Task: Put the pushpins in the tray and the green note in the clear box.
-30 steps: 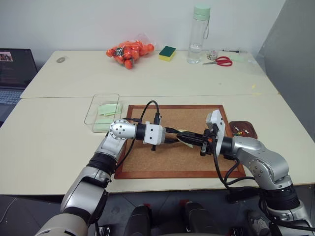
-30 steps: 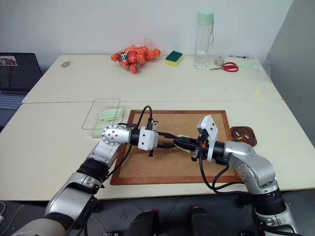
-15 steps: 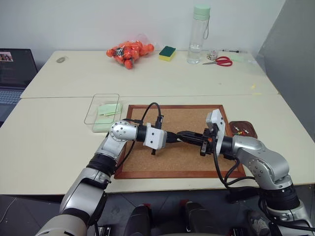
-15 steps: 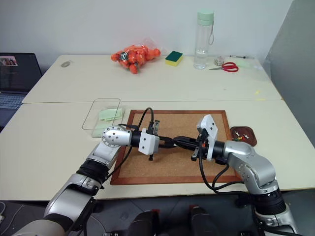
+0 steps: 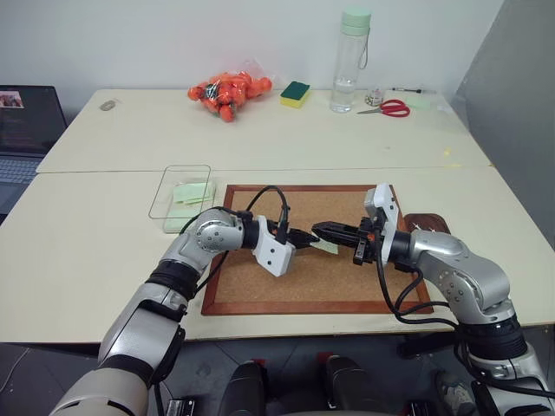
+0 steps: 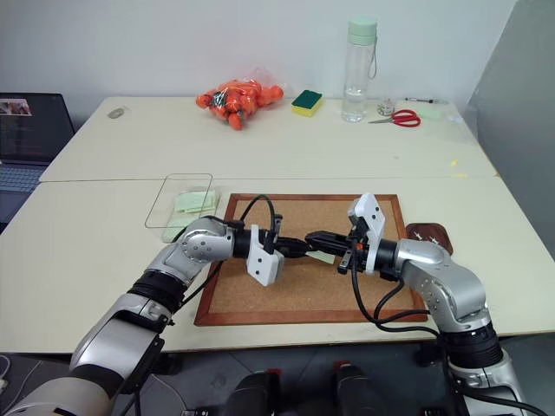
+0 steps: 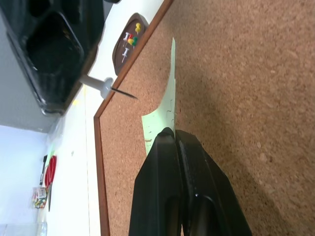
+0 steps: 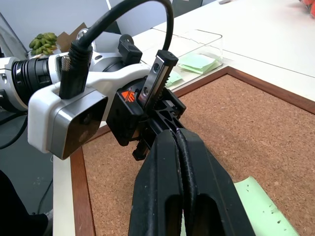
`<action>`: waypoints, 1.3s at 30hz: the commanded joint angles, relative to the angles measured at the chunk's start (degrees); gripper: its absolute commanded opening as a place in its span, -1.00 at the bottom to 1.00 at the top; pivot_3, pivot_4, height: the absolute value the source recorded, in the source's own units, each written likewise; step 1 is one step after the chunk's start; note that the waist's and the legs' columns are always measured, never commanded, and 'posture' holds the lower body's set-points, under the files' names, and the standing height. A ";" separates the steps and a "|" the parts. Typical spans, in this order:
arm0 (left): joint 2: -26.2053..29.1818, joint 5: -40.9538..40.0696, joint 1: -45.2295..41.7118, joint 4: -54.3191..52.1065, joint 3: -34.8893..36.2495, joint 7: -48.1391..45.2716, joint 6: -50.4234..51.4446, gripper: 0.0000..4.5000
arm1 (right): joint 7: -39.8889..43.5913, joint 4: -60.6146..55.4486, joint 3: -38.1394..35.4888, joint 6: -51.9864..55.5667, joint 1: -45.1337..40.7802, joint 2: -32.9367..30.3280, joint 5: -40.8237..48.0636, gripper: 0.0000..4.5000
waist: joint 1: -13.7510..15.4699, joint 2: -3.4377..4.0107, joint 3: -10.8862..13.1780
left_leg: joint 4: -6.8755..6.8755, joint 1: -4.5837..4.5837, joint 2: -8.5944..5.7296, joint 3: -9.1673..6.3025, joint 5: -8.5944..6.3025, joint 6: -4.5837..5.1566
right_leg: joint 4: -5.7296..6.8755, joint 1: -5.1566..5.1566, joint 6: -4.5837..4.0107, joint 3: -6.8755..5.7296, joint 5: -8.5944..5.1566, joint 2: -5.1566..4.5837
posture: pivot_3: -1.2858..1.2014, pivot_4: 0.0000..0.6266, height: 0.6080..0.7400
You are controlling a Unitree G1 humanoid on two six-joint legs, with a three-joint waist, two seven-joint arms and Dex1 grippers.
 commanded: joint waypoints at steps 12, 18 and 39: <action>-3.73 -30.36 11.77 -29.76 4.12 -4.86 45.02 -0.98 | -15.43 2.94 -12.48 -10.67 2.54 0.45 -8.93 -1.00 | -0.08 0.00 0.00 | 0.00 -0.04 0.14 -0.04 0.00 0.00 | 0.05 0.00 -0.01 -0.01 0.00 -0.10 | 0.03 -0.52 1.00; -2.75 -38.43 16.09 -45.28 4.01 -3.18 68.80 -0.98 | -24.74 3.92 -16.05 -12.58 7.20 0.37 -15.64 -1.00 | -0.07 0.01 -0.01 | 0.04 -0.07 0.05 -0.21 0.01 0.00 | 0.08 0.01 -0.01 -0.12 0.00 -0.10 | 0.03 -0.52 1.00; -1.62 -39.76 16.08 -50.83 3.10 -3.89 83.32 -0.99 | -34.03 8.56 -21.72 -4.38 7.31 2.38 -15.99 -0.90 | -0.42 0.01 -0.01 | 0.01 0.16 0.02 0.08 0.00 0.00 | 0.07 0.08 -0.01 0.15 0.00 -0.02 | 0.03 -0.52 1.00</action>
